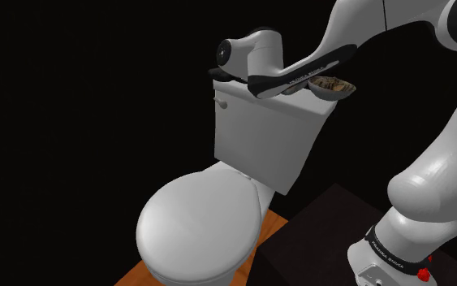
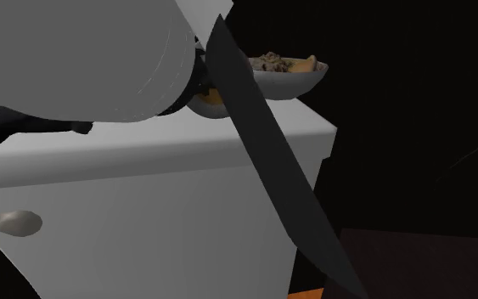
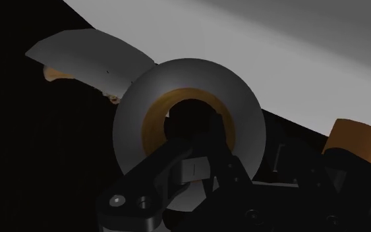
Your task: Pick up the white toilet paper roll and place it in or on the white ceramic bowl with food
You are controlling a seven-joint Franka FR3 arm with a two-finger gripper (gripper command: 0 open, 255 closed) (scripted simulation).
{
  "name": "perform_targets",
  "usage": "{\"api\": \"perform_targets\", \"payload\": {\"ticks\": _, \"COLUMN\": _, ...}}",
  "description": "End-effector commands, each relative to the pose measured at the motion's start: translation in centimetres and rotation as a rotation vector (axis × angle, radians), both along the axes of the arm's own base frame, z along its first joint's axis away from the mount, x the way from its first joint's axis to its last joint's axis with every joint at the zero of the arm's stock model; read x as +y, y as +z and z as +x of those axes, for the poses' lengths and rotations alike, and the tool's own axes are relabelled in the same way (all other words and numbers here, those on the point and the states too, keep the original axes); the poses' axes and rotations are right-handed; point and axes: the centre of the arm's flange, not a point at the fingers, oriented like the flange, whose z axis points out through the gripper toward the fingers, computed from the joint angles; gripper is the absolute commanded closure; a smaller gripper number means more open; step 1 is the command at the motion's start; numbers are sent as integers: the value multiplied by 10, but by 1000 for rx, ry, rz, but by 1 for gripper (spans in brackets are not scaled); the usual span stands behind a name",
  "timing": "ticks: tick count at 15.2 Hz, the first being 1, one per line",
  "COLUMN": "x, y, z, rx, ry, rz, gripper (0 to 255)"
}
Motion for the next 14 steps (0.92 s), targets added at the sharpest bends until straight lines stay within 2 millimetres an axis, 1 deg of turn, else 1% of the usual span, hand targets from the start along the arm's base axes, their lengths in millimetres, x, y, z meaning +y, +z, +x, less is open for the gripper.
{"api": "perform_targets", "payload": {"ticks": 1, "x": 0, "y": 11, "z": 0, "rx": 0, "ry": 0, "rz": 0, "gripper": 255}}
{"api": "perform_targets", "payload": {"ticks": 14, "x": 0, "y": 79, "z": 0, "rx": 0, "ry": 0, "rz": 0, "gripper": 255}}
